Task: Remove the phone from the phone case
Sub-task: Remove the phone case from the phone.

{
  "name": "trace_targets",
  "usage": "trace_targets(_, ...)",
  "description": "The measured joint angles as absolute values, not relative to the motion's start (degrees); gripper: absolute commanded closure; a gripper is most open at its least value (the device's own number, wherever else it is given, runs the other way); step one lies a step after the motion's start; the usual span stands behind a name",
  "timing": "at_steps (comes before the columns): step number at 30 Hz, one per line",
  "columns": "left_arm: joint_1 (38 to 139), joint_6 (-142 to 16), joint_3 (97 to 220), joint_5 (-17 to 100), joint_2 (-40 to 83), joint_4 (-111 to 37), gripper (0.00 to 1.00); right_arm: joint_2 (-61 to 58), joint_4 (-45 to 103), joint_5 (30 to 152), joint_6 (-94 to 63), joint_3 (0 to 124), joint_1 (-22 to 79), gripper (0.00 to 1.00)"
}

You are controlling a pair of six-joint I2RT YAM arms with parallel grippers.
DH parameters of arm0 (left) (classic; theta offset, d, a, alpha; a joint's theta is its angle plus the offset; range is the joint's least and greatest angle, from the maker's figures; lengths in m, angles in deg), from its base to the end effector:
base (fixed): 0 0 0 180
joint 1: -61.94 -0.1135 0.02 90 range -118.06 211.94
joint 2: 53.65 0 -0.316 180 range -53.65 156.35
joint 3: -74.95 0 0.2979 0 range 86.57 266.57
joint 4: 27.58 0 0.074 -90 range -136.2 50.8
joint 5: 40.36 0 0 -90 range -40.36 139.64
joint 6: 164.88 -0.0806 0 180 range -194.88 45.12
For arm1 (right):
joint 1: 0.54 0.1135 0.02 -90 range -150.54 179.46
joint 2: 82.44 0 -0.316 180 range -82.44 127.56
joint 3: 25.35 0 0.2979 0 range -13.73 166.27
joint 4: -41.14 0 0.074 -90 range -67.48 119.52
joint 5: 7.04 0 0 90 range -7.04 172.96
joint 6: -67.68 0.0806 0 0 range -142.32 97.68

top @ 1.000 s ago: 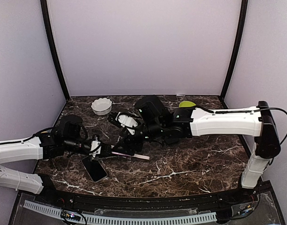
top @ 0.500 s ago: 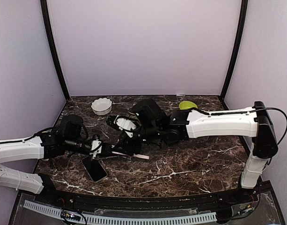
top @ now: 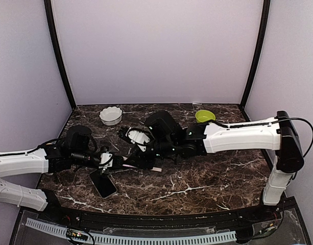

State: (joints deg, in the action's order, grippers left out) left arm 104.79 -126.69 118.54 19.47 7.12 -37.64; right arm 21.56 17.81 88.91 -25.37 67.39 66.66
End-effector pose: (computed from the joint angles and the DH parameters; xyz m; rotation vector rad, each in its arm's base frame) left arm 0.1763 -0.2188 0.2355 1.6744 1.1013 -0.4372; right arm 0.1921 0.4785 0.2744 -1.3564 1.8206 0.7328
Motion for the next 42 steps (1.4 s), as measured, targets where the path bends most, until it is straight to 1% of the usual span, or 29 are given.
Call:
trace_targets(28, 104.79, -126.62, 118.32, 21.63, 7.05, -38.91, 1.00, 19.03, 16.76, 84.19, -22.66, 61.60, 66.97, 0.60)
trace_targets(42, 104.79, -126.54, 117.79, 22.33, 6.44, -38.87, 1.00, 17.67, 15.82, 82.86, -20.27, 59.78, 67.36, 0.68)
